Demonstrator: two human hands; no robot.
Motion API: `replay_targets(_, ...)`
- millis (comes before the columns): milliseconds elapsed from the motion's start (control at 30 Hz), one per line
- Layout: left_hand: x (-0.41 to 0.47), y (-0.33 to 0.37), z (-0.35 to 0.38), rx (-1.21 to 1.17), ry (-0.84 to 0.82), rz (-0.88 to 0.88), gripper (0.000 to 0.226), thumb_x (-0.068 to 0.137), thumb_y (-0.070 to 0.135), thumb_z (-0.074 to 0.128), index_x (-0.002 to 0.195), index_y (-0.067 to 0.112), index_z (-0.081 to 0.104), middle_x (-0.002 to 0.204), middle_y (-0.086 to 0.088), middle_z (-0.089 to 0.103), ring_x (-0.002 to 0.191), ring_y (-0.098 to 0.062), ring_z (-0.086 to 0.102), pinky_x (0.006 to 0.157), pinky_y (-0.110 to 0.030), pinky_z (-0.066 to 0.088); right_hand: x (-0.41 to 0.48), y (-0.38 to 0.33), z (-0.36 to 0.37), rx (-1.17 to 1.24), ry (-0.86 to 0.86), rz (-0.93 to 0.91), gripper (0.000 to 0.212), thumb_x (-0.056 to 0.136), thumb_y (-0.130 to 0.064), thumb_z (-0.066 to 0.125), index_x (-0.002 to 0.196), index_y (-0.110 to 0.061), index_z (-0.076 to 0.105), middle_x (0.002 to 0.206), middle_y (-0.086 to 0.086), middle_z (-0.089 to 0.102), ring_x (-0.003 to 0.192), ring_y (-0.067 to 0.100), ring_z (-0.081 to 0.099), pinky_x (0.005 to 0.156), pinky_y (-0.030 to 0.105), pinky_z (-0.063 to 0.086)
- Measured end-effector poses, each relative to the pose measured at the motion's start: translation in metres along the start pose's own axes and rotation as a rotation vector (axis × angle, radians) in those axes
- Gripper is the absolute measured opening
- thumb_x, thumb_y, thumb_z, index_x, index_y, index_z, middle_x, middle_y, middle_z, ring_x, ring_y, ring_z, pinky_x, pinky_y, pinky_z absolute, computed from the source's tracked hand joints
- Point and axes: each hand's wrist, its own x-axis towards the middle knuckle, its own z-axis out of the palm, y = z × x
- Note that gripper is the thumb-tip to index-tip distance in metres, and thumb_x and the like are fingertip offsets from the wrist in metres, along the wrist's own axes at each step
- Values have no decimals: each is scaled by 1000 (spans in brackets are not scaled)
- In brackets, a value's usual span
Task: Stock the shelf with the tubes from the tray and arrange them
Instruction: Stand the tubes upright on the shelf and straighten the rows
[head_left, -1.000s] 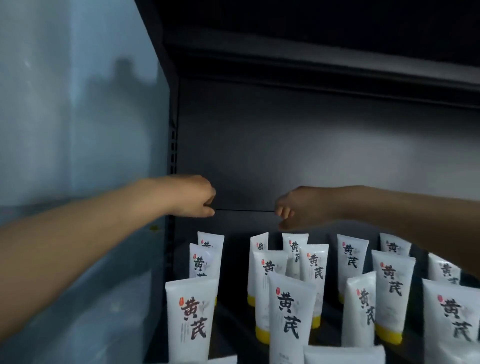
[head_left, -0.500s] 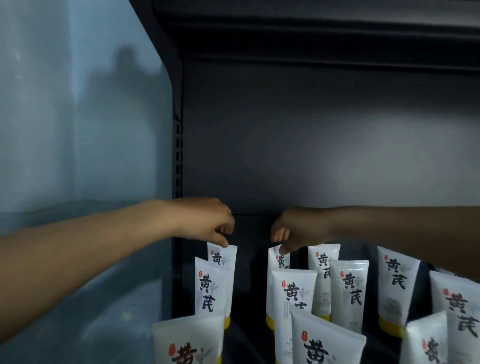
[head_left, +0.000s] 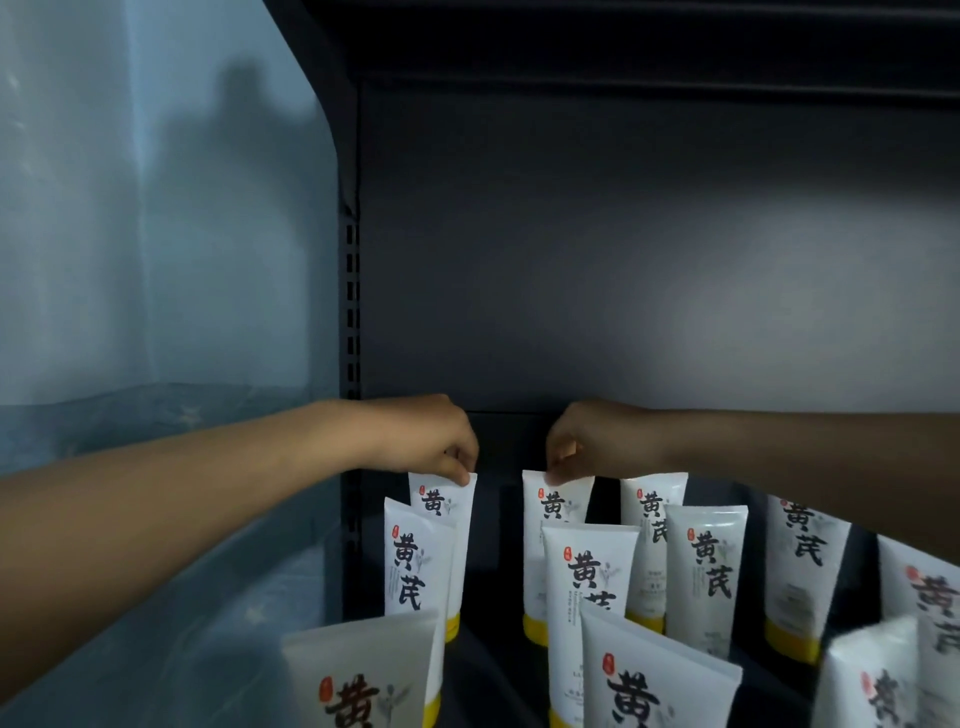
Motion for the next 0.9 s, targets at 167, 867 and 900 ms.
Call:
replay_targets(167,2,-2,5,80,31,-9,24,92,28,53,96,9,68,94,-7,70,77,-13,54,71,-23,38,4,-2,-2,5,18,12,22,88,-26,62,98,-8,71,88,-4,60,83,10,54,63,16,38)
replay_targets(867,0,-9,8,67,38,-40,21,92,23,54,101,10,67,102,-3,69,96,-17,62,81,-26,45,2,-5,0,2,-49,-5,22,86,-12,63,106,-6,68,105,5,70,84,7,55,75,19,43)
replay_targets(900,0,-9,8,74,44,-45,20,91,24,55,101,11,67,102,-3,69,96,-17,62,82,-27,46,2,-5,0,-3,-47,-2,22,86,-12,63,107,-6,69,106,4,70,84,7,55,74,19,43)
